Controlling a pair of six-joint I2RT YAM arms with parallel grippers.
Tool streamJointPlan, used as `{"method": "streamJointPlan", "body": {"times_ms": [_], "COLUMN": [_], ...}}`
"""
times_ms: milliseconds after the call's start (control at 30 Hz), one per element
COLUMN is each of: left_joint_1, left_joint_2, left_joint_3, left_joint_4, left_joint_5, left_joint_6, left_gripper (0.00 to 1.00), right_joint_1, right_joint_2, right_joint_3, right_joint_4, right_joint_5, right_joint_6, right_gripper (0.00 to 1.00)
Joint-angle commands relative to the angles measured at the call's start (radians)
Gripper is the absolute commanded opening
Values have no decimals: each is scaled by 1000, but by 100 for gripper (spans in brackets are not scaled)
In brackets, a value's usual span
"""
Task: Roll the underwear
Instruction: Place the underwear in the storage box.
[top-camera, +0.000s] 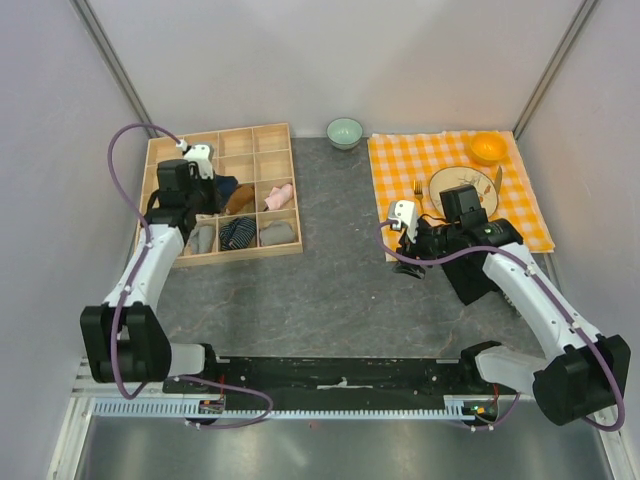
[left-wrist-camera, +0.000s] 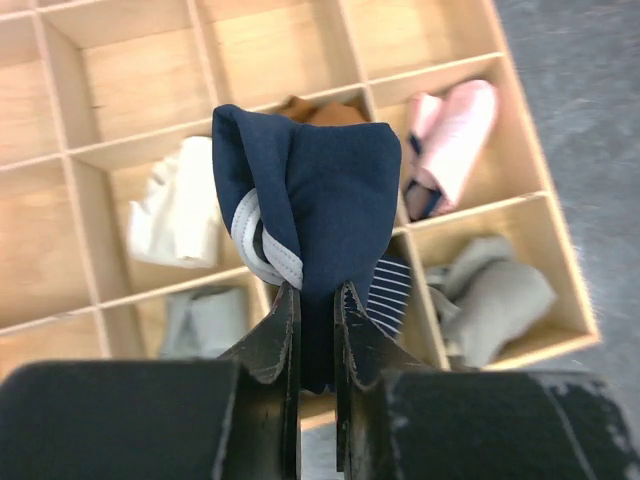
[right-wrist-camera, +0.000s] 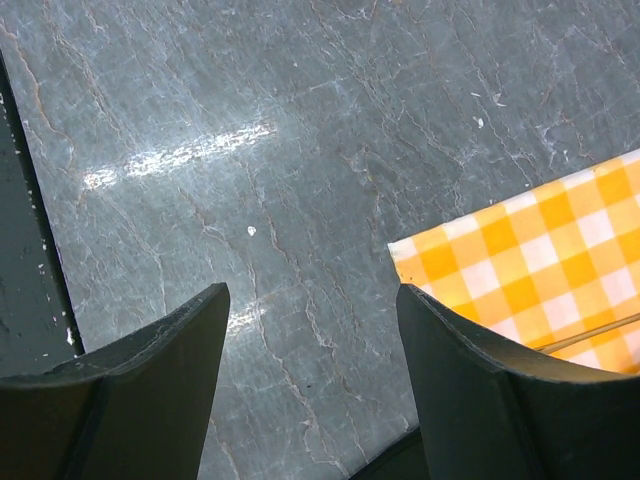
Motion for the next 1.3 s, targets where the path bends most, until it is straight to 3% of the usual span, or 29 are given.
{"method": "streamJointPlan", "body": {"times_ms": [0, 200, 500, 867, 1267], "left_joint_1": [92, 263, 402, 415, 436], "left_joint_2": [97, 195, 187, 13, 71], "left_joint_3": [97, 122, 16, -278, -311], "left_joint_4": [9, 49, 116, 221, 199], "left_joint_5": [-55, 37, 37, -60, -66], "left_joint_6": [209, 231, 274, 533, 585], "left_gripper": [2, 2, 2, 2, 2], "right_joint_1": [9, 15, 38, 46, 58], "right_joint_2": [7, 39, 88, 105, 108], "right_joint_3": [-7, -10, -10, -12, -12], "right_joint_4": [28, 30, 28, 26, 22], "right_joint_5": [-2, 13, 35, 28, 41], "right_joint_6": [15, 13, 13, 12, 7], "right_gripper": [76, 76, 76, 76, 76]}}
